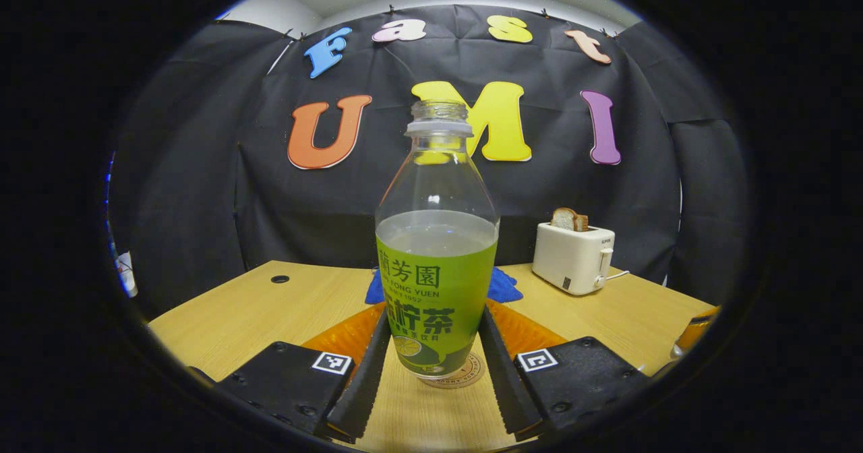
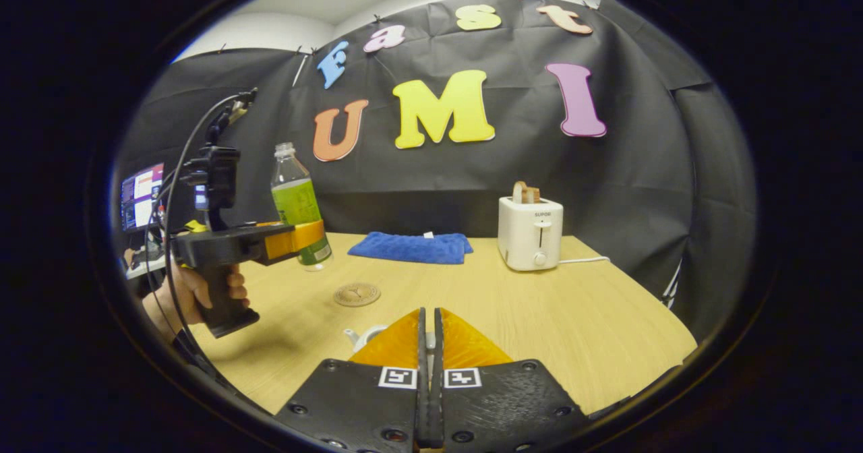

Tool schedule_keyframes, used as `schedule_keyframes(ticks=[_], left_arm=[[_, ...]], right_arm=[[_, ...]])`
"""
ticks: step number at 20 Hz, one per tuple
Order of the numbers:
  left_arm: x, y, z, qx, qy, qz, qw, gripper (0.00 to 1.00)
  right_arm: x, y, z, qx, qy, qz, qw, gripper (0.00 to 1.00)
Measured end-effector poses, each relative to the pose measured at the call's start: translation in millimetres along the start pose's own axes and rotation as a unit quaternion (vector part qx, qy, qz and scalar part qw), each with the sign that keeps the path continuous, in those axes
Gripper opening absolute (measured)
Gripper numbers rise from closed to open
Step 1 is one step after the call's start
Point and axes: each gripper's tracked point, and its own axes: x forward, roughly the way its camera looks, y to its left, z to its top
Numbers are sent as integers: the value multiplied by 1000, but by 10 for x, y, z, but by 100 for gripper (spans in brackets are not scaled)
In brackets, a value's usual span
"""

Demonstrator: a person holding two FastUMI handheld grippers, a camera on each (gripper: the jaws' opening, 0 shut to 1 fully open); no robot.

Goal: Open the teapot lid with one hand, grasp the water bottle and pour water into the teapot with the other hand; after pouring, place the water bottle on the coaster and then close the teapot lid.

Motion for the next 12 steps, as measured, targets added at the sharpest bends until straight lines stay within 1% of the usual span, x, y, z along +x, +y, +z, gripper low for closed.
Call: schedule_keyframes(ticks=[5, 9, 12], left_arm=[[417, -87, -224, 1, 11, -17, 1000, 74], [623, -148, -395, -3, 27, -22, 999, 75], [672, -177, -522, -11, 39, -26, 999, 76]], right_arm=[[168, -45, -110, -5, 14, -6, 1000, 0], [244, -104, -175, 1, 22, -10, 1000, 0], [295, -137, -212, 5, 27, -12, 1000, 0]])
